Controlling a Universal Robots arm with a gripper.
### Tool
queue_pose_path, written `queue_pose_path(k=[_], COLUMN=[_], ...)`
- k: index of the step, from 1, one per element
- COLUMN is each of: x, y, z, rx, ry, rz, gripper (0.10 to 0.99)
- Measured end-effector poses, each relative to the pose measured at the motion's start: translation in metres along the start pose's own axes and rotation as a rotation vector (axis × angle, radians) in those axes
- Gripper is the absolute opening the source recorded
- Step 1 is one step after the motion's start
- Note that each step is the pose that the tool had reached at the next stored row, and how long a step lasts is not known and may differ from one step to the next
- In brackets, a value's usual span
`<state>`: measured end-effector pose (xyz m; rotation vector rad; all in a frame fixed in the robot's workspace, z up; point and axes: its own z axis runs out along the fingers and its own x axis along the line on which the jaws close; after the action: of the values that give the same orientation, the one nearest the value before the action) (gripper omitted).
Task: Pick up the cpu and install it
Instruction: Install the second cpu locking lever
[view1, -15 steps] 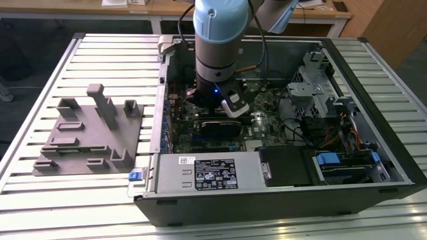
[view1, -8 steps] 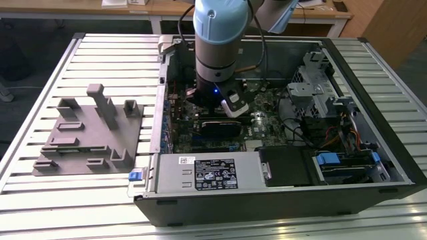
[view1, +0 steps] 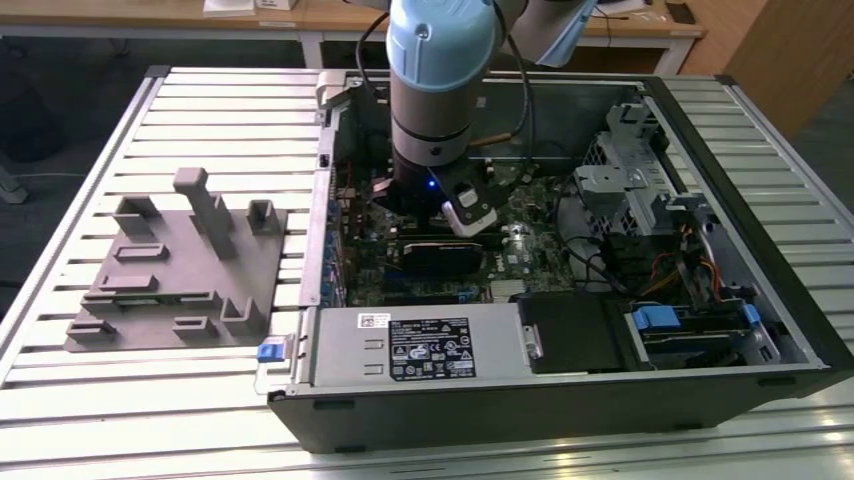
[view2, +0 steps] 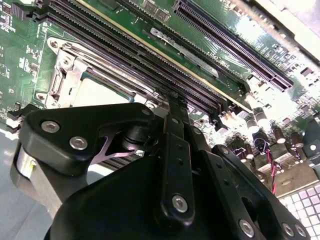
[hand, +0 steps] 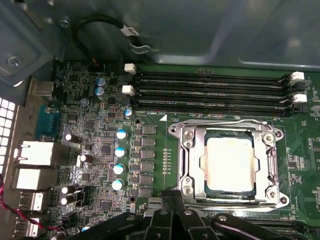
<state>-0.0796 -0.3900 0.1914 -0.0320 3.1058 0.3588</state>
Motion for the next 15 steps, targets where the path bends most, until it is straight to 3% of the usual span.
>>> queue_pose_path(k=[5, 10, 15], x=[0.0, 0.0001, 0.0002], y=[0.0001, 0.0001, 0.0019], z=[0.0005, 0.0003, 0.0004], rx=[0.009, 0.027, 0.029], ry=[-0.0004, 0.0003, 0.0007], rz=[0.0, 0.0, 0.0], gripper=[0.106, 0.106, 0.106])
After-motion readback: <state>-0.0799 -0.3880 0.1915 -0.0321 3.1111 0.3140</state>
